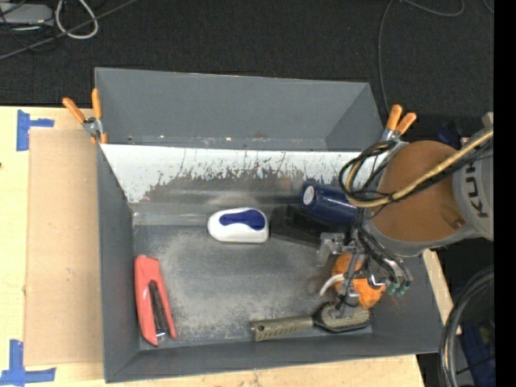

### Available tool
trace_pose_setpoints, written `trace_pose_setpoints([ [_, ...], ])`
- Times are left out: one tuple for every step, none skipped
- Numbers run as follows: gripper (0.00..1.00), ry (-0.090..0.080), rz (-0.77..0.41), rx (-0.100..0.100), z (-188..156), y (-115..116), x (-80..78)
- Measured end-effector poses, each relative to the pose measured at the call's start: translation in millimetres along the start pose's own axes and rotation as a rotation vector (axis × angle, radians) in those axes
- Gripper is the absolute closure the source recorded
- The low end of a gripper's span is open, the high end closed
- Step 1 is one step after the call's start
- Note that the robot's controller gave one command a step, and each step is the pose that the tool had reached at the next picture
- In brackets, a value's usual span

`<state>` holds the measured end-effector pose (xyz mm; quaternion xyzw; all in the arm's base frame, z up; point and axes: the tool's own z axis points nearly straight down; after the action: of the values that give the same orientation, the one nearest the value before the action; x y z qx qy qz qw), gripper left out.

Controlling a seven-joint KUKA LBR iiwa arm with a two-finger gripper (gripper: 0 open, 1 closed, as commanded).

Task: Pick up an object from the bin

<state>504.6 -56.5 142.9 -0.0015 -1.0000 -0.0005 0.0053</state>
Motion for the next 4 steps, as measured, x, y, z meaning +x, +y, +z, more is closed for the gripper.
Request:
trace_pose_setpoints([
  [0.00, -0.008, -0.003, 0.001, -4.0, 0.3, -1.9],
  [0.00, -0.015, -0.201, 0.002, 51.4, -59.7, -36.9],
  [0.00, -0.003, -0.148, -0.007, 71.2, -84.6, -49.7],
  [0.00, -0.004, -0.215, -0.006, 68.3, -75.5, -41.4],
])
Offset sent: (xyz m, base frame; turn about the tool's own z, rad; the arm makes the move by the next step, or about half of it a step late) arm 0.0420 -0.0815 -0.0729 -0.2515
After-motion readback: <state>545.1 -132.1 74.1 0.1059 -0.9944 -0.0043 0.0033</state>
